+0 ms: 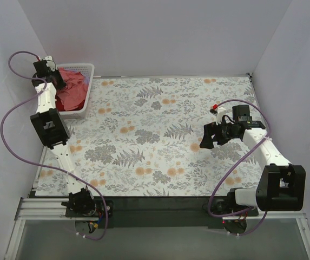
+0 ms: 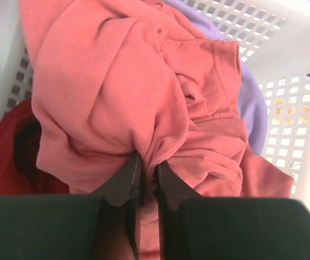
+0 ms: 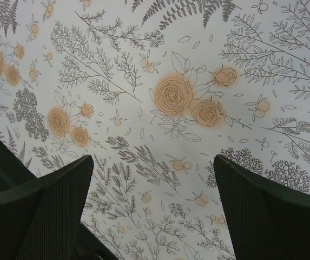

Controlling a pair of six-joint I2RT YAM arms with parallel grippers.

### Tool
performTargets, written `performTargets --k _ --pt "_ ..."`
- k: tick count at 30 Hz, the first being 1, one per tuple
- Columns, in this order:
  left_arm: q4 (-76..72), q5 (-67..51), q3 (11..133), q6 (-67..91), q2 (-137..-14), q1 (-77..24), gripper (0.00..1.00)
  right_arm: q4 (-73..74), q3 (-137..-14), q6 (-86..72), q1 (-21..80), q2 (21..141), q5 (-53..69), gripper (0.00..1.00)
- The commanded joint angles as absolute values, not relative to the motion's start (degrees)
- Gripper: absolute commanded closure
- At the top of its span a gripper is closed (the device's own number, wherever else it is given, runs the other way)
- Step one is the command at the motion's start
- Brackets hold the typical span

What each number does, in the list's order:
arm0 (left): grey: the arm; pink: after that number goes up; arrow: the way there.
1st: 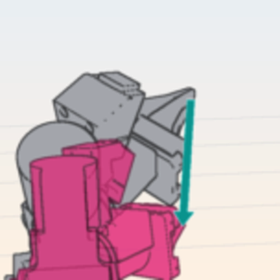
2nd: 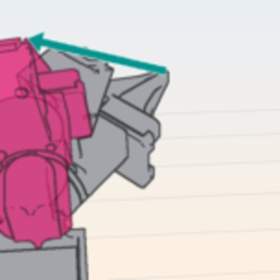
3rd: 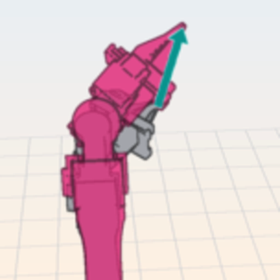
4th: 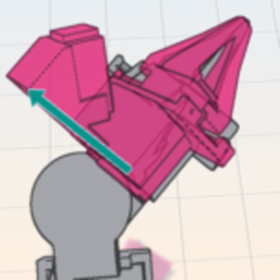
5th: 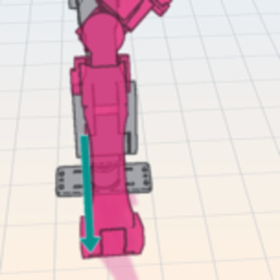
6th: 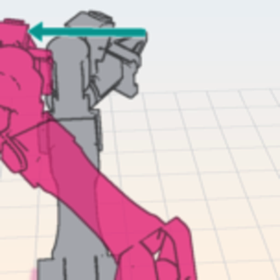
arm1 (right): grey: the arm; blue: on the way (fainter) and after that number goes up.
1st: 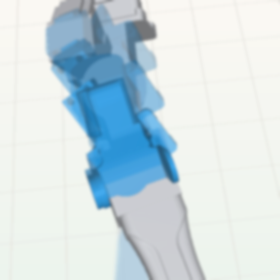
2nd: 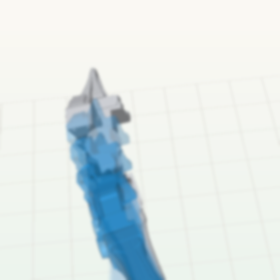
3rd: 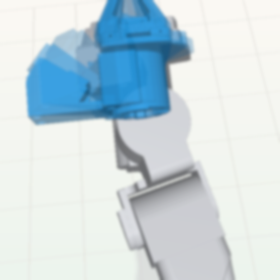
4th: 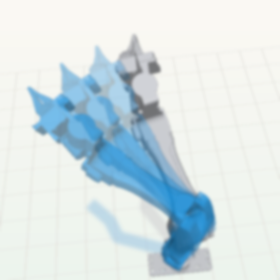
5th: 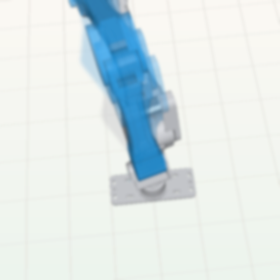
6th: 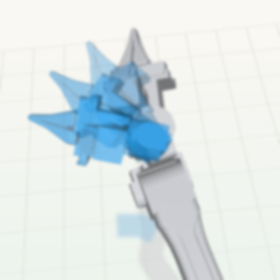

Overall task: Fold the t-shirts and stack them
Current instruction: Grab the tshirt from the pile

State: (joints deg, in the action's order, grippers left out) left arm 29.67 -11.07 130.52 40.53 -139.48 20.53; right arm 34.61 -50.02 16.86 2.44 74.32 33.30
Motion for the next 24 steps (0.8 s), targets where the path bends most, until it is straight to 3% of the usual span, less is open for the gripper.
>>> performTargets --k 1,5,16,24 --pt "27.07 -10.63 132.37 41.48 -136.94 19.69 1.00 35.42 -51.24 17.40 2.64 74.36 33.92 0.02" --pt "25.14 -12.04 132.36 42.71 -131.94 19.69 1.00 35.42 -51.42 17.32 2.64 74.44 34.19 0.02" --pt "10.82 -29.70 128.58 53.86 -109.62 19.25 1.00 35.16 -53.96 15.47 2.55 72.78 32.00 0.01" --pt "6.95 -37.78 133.42 62.75 -105.47 12.49 1.00 32.70 -59.05 14.94 2.46 70.14 23.04 0.02"
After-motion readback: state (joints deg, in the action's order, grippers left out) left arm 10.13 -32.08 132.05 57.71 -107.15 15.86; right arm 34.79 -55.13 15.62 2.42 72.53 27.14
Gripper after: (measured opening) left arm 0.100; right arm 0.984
